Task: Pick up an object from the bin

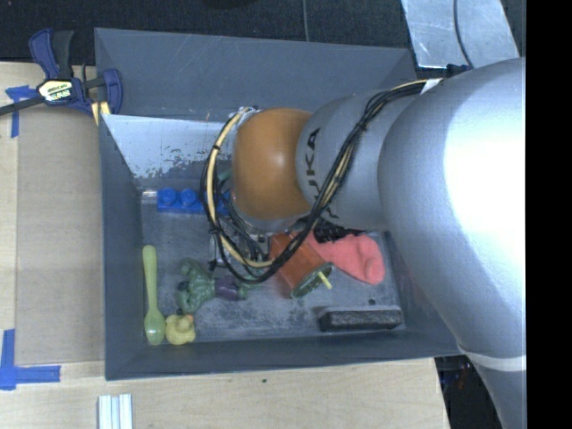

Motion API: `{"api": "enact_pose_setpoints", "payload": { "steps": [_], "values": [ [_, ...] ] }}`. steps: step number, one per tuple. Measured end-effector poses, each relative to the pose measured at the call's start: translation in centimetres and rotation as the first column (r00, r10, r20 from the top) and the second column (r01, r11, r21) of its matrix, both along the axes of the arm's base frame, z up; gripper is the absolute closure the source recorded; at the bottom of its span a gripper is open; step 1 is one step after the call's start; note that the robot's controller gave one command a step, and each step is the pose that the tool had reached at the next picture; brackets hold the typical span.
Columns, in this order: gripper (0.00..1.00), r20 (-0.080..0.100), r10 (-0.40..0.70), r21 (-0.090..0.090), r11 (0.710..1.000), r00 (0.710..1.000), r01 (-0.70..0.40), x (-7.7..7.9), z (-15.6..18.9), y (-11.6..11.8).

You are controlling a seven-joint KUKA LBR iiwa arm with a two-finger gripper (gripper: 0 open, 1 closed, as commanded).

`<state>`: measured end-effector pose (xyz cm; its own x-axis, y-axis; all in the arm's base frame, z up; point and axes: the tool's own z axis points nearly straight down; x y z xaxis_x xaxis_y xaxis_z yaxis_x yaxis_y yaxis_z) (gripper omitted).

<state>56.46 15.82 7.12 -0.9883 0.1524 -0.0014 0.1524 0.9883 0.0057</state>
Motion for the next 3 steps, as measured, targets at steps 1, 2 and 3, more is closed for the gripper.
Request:
{"api": "enact_pose_setpoints", "payload": {
  "steps": [1,2,3],
  "values": [
    [1.0,0.0,0.0,0.0,1.0,1.0,0.0,0.0,0.0,0.0],
    [1.0,-0.001,-0.001,0.0,1.0,1.0,0.001,-0.1,1.0,0.0],
    [1.0,-0.007,-0.001,-0.002,1.0,1.0,0.001,-0.2,5.1,-0.1]
  ]
}}
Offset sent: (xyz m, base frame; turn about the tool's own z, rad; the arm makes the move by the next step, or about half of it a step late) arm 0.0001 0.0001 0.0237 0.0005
